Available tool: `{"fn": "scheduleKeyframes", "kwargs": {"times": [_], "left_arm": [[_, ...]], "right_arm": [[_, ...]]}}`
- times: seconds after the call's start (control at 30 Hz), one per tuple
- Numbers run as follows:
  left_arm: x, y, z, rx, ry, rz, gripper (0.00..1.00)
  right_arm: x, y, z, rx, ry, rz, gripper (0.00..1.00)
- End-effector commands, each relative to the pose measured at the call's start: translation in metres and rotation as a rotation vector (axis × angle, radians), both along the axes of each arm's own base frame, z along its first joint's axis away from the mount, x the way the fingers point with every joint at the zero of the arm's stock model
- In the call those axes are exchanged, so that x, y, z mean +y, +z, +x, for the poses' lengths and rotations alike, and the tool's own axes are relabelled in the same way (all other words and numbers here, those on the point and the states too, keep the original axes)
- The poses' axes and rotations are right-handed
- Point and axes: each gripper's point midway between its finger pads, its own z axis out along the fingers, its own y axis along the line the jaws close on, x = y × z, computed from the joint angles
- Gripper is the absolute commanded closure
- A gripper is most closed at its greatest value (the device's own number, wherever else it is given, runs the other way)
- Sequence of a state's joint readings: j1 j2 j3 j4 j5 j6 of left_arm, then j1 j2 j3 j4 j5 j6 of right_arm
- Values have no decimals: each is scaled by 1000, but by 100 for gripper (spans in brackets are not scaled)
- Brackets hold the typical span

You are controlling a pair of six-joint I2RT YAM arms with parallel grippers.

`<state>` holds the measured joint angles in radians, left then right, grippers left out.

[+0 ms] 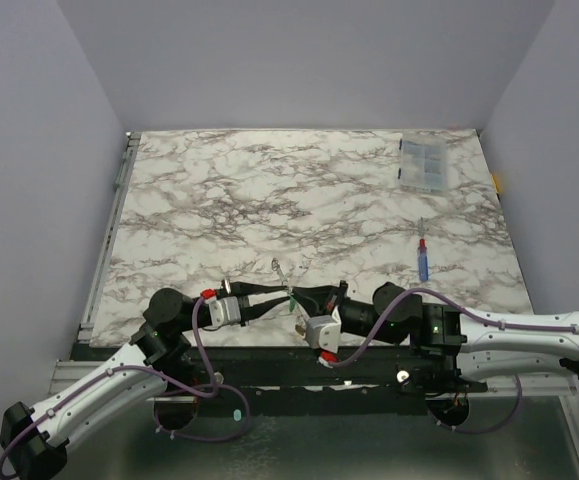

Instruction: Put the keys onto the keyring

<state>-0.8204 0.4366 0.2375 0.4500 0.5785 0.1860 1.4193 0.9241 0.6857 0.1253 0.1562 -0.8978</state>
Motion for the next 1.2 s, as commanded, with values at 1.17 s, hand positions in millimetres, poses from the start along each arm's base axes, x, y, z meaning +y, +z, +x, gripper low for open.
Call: {"fn": "scheduleKeyframes", "kwargs": {"times": [1.17], "left_arm": [[2,14,-8,-66,-26,-49,100]], "right_arm": [[3,58,18,4,-166,150,99]]}}
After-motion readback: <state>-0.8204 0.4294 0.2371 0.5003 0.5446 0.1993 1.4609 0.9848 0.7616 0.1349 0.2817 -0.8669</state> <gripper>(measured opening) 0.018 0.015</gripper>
